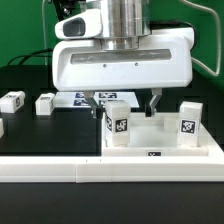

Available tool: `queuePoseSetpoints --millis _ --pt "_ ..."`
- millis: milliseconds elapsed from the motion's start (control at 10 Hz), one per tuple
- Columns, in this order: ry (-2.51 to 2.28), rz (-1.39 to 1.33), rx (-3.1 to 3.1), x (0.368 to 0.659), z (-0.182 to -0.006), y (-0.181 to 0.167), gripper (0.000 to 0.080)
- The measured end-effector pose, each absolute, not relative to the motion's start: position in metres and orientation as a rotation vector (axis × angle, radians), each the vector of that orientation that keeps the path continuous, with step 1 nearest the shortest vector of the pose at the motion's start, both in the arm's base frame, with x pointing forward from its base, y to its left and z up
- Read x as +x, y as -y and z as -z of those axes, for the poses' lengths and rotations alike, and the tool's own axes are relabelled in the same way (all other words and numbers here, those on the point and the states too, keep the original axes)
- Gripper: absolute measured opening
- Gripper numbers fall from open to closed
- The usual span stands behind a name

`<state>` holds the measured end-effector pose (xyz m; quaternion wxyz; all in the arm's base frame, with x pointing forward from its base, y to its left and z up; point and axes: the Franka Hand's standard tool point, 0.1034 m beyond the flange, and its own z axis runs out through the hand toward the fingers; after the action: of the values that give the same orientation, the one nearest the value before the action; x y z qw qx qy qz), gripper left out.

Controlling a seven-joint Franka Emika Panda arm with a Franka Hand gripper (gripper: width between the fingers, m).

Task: Assemble square table

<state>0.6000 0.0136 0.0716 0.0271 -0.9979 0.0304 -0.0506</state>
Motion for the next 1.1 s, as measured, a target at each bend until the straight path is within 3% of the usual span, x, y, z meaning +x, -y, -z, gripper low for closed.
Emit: queuePoseSetpoints --millis 600,800,900,1100 --pt "0.386 0.182 -3.100 0.6025 -0.0729 -0.0079 0.0649" --pt "0.385 0.182 -3.100 0.6025 -0.0729 -0.0078 0.0383" --pt "0.385 0.182 -3.100 0.6026 -0.0729 -0.0078 0.0289" --pt "0.371 0.182 -3.101 0.6026 -0.0729 -0.0078 0.0290"
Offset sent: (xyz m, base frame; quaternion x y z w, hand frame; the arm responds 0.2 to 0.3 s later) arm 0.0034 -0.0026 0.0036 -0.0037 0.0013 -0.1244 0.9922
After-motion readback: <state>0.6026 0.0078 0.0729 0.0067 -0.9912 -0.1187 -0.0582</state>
